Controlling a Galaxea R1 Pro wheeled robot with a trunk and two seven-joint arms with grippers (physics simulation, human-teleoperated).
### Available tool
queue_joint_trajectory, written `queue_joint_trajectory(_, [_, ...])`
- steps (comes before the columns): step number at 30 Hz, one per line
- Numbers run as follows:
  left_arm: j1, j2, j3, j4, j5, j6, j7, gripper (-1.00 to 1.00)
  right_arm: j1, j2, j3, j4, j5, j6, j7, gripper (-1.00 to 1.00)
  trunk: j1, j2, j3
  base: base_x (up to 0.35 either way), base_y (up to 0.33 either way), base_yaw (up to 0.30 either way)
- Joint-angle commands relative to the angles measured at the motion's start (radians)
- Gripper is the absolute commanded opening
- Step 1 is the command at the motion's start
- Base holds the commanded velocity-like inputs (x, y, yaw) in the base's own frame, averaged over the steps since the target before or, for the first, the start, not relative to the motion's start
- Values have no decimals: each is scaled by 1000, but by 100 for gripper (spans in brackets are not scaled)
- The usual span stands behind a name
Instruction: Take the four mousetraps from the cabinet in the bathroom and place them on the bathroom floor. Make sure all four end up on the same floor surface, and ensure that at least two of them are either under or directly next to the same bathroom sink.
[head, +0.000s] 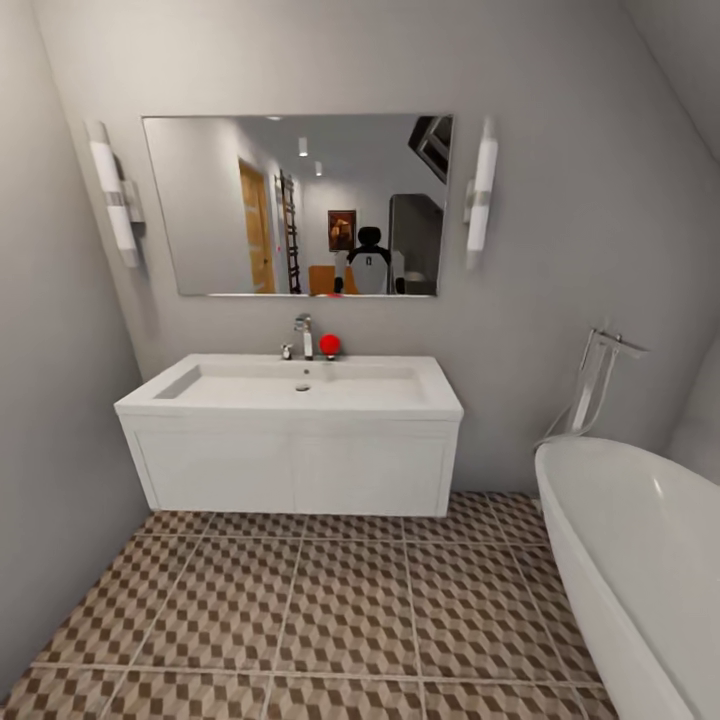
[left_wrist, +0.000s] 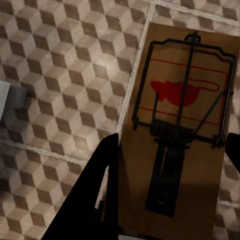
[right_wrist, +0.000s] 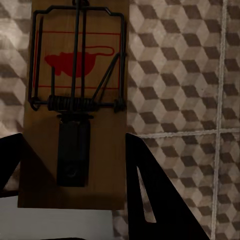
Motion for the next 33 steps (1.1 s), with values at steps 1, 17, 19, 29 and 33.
queue_joint_trajectory(1, [-1,0,4,1,0,-4,4,-100,-1,0,-7,1,1,1,-1,-100,1,-1,-1,328,150,0])
queue_joint_trajectory(17, [-1,1,4,1,0,-3,4,-100,-1,0,-7,1,1,1,-1,-100,1,-1,-1,328,159,0])
queue_joint_trajectory(19, [-1,1,4,1,0,-4,4,-100,-1,0,-7,1,1,1,-1,-100,1,-1,-1,328,161,0])
queue_joint_trajectory(29, [-1,1,3,1,0,-5,4,-100,-1,0,-8,1,1,1,-1,-100,1,-1,-1,325,139,0])
queue_joint_trajectory(33, [-1,-1,3,1,0,-12,5,-100,-1,0,-8,1,1,1,-1,-100,1,-1,-1,184,30,-5])
